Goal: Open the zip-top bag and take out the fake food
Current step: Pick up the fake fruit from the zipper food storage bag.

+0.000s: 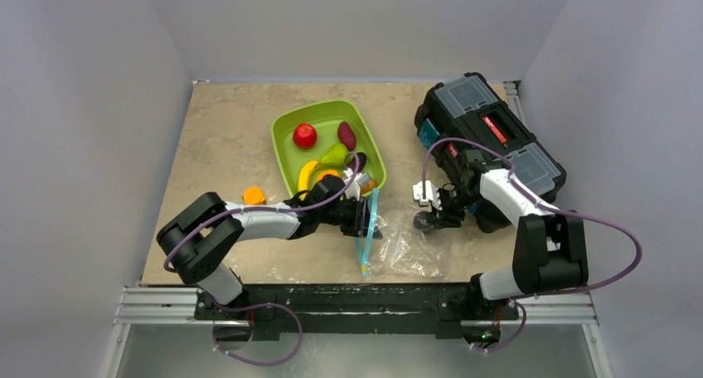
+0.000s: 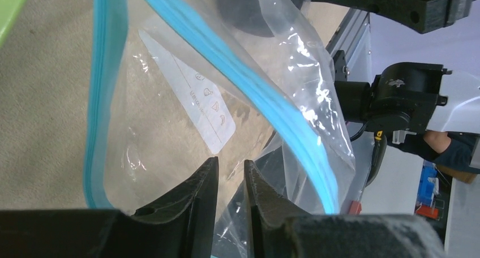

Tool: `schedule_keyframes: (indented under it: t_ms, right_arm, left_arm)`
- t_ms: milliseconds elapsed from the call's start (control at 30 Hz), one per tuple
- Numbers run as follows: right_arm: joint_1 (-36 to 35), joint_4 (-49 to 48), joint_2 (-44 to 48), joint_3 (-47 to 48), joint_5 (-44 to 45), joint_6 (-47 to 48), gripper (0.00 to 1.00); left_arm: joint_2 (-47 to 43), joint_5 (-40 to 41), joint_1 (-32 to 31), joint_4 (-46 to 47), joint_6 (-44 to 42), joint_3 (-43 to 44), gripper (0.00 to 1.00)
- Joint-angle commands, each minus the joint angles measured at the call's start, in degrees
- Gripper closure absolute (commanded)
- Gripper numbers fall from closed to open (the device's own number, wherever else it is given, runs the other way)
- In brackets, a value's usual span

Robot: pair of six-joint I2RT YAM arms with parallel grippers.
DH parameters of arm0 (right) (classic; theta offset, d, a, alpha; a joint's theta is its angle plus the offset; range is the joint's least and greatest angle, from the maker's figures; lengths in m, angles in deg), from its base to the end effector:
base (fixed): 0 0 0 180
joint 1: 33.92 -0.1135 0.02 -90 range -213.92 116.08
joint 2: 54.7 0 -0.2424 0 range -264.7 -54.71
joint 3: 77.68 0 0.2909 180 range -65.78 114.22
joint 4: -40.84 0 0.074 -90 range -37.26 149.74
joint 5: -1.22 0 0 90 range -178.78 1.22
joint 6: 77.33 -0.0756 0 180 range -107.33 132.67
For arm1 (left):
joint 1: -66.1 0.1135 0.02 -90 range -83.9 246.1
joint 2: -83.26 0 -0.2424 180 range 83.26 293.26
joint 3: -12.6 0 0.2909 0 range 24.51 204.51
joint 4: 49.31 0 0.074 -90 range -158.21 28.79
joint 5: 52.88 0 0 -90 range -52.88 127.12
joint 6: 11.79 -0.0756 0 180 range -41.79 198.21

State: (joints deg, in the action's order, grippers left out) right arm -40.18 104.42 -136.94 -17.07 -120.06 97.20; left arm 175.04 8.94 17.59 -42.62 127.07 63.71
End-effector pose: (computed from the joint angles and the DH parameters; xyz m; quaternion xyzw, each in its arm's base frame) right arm 0.2634 0.0684 0.1083 -0.6929 0.6676 0.1835 0.2012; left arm 0.2149 -0.2969 0.0876 0.1117 0.8566 -0.4840 0.1393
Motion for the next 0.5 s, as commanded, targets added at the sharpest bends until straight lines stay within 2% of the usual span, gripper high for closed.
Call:
schedule_keyframes:
  t_ms: [0, 67, 133, 200, 400, 467]
  right_arm:
    - [-0.1, -0.4, -0.2, -0.8, -4.6, 4.1, 0.68]
    - [-0.8, -0.2, -0.1, -1.0, -5.6, 4.8, 0.75]
    - [-2.4, -0.2, 0.0, -1.3, -6.5, 4.9, 0.87]
    - [-4.5, -1.0, 0.0, -2.3, -6.6, 4.5, 0.91]
    - [-8.1, -2.0, 1.2, -2.6, -6.1, 2.2, 0.91]
    - [-8.1, -0.8, 1.4, -1.1, -7.0, 2.5, 0.84]
  left_arm:
    - [1.7, -1.8, -0.4, 3.2, -0.6, 2.4, 0.77]
    - [2.2, -2.1, -0.4, 3.3, -0.5, 2.9, 0.74]
    - [2.6, -2.2, -0.5, 3.2, -0.6, 3.6, 0.70]
    - [3.1, -2.3, -0.6, 2.7, -1.0, 4.4, 0.62]
    - [2.8, -0.5, -1.3, 0.3, -3.5, 5.4, 0.42]
    - [2.3, 0.3, -1.6, -0.2, -4.6, 5.4, 0.38]
